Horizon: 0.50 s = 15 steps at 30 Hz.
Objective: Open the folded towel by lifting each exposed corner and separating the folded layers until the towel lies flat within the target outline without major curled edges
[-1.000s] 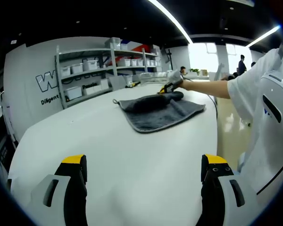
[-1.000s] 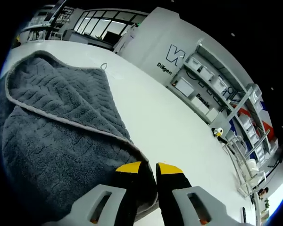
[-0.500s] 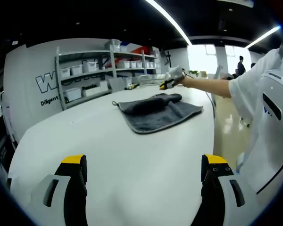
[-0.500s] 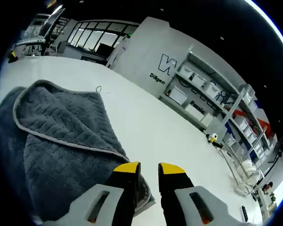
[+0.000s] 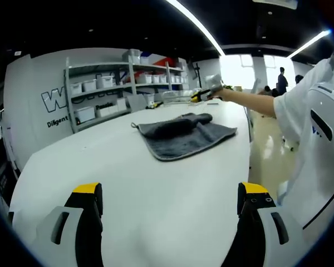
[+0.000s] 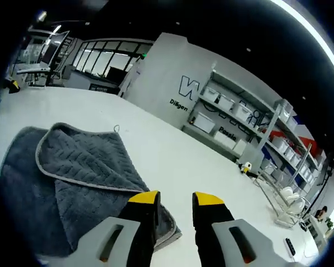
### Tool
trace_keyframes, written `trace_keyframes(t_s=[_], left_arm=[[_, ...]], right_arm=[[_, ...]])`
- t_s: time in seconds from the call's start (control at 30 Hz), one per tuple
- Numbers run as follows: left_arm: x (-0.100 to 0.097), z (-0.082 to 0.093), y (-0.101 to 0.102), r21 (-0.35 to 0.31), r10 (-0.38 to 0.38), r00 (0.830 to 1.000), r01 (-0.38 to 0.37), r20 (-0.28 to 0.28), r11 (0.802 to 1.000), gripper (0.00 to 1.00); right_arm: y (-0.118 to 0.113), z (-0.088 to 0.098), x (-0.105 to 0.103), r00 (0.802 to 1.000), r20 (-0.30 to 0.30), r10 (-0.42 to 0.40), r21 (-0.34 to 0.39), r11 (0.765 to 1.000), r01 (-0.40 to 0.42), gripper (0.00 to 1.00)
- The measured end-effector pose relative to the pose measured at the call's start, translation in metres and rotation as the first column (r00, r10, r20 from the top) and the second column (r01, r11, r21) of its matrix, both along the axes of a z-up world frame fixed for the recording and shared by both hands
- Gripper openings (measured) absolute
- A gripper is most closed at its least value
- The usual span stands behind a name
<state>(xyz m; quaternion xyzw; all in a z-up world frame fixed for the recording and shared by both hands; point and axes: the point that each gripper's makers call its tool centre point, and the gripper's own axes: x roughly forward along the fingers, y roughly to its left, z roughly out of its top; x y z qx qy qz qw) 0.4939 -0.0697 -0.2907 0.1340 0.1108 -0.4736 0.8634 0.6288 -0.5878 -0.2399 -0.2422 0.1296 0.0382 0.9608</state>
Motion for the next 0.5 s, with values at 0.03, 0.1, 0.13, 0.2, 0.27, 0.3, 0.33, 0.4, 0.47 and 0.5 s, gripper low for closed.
trace_keyframes(t_s=[0.03, 0.1, 0.13, 0.2, 0.27, 0.3, 0.33, 0.4, 0.47, 0.5], left_arm=[[0.0, 0.0, 0.0, 0.0, -0.002, 1.0, 0.002, 0.0, 1.0, 0.99], [-0.001, 0.0, -0.001, 0.0, -0.004, 1.0, 0.004, 0.002, 1.0, 0.99], [-0.001, 0.001, -0.001, 0.0, -0.005, 1.0, 0.005, 0.002, 1.0, 0.99], [-0.001, 0.001, -0.002, -0.001, -0.005, 1.0, 0.005, 0.004, 1.0, 0.99], [-0.002, 0.002, -0.002, -0.001, -0.006, 1.0, 0.006, 0.005, 1.0, 0.99], [-0.002, 0.002, -0.003, -0.001, -0.007, 1.0, 0.007, 0.005, 1.0, 0.99], [-0.002, 0.002, -0.003, -0.001, -0.008, 1.0, 0.008, 0.005, 1.0, 0.99], [-0.002, 0.002, -0.004, 0.0, -0.011, 1.0, 0.011, 0.006, 1.0, 0.99], [-0.002, 0.002, -0.005, 0.001, -0.013, 1.0, 0.013, 0.006, 1.0, 0.99], [-0.002, 0.002, -0.006, 0.001, -0.014, 1.0, 0.014, 0.006, 1.0, 0.99]], right_arm=[[-0.001, 0.002, -0.002, 1.0, 0.0, -0.002, 0.007, 1.0, 0.002, 0.23], [0.003, 0.007, -0.009, 1.0, 0.016, 0.004, 0.032, 0.999, -0.004, 0.25], [0.005, 0.009, -0.012, 1.0, 0.019, 0.006, 0.042, 0.999, -0.007, 0.25], [0.004, 0.011, -0.016, 1.0, 0.021, 0.009, 0.053, 0.999, -0.01, 0.27], [0.004, 0.011, -0.019, 1.0, 0.019, 0.013, 0.062, 0.998, -0.014, 0.29], [0.003, 0.012, -0.022, 1.0, 0.023, 0.017, 0.07, 0.997, -0.018, 0.29], [0.003, 0.013, -0.023, 1.0, 0.025, 0.019, 0.075, 0.997, -0.02, 0.3], [0.004, 0.014, -0.028, 1.0, 0.023, 0.019, 0.091, 0.996, -0.021, 0.32], [0.005, 0.015, -0.034, 0.999, 0.032, 0.018, 0.099, 0.995, -0.021, 0.33], [0.006, 0.016, -0.036, 0.999, 0.032, 0.018, 0.099, 0.995, -0.021, 0.35]])
